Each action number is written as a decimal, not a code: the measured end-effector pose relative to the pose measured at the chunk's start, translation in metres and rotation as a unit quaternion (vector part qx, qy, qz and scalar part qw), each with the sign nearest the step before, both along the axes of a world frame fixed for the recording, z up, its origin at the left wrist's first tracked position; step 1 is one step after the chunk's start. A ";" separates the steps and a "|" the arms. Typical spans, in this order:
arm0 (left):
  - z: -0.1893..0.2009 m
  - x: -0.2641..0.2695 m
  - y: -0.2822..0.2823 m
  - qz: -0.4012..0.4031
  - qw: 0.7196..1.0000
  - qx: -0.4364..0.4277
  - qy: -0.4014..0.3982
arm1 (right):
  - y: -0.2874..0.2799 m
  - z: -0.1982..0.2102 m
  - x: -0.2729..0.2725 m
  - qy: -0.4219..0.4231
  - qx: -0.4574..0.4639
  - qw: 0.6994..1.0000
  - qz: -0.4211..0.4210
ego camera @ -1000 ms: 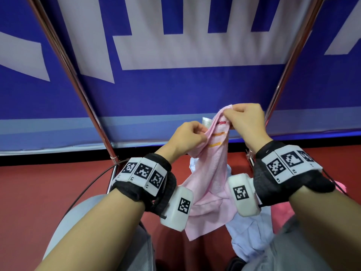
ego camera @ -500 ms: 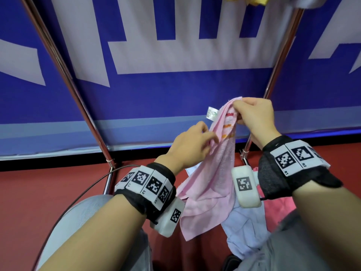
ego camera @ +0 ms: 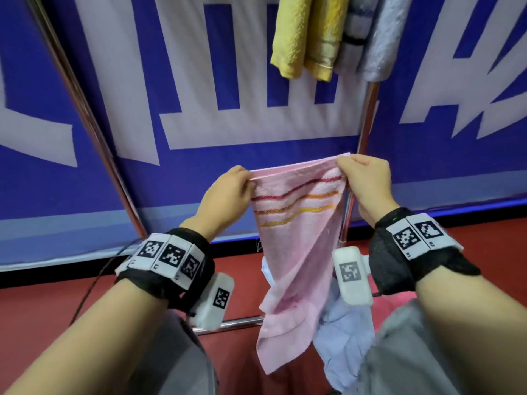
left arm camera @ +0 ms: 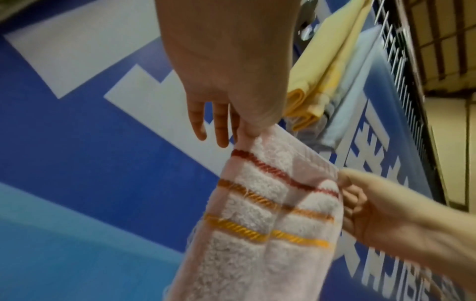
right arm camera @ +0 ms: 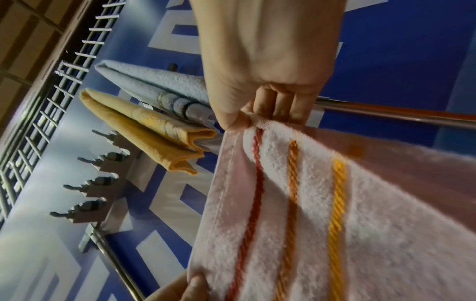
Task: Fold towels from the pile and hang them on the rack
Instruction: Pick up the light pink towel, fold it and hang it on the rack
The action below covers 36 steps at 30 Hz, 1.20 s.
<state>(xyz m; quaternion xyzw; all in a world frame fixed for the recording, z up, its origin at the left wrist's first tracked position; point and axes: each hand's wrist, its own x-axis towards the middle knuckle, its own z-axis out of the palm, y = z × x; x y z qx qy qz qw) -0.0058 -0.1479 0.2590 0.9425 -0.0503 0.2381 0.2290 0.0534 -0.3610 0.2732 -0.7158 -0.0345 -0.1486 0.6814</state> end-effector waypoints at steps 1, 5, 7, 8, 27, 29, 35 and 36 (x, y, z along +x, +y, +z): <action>0.015 -0.002 0.001 -0.004 1.000 -0.024 -0.016 | 0.000 0.007 -0.002 -0.005 0.010 1.000 0.006; 0.066 -0.014 0.006 0.006 0.997 -0.072 -0.021 | -0.002 0.044 -0.010 -0.016 0.034 0.999 0.037; 0.093 -0.022 0.006 0.006 0.997 -0.060 -0.038 | -0.003 0.071 -0.016 -0.020 0.040 0.998 0.052; 0.107 -0.026 0.005 0.003 0.997 -0.052 -0.053 | -0.004 0.085 -0.019 -0.022 0.044 0.997 0.054; 0.269 -0.100 0.020 -0.044 0.977 -0.178 -0.113 | -0.005 0.244 -0.092 -0.067 0.032 0.991 0.109; 0.267 -0.104 0.023 -0.038 0.980 -0.162 -0.108 | -0.004 0.244 -0.097 -0.069 0.020 0.991 0.111; 0.271 -0.106 0.024 -0.021 0.983 -0.125 -0.131 | -0.003 0.242 -0.103 -0.063 0.008 0.992 0.107; 0.272 -0.106 0.022 -0.022 0.982 -0.121 -0.141 | -0.003 0.244 -0.104 -0.065 0.014 0.992 0.106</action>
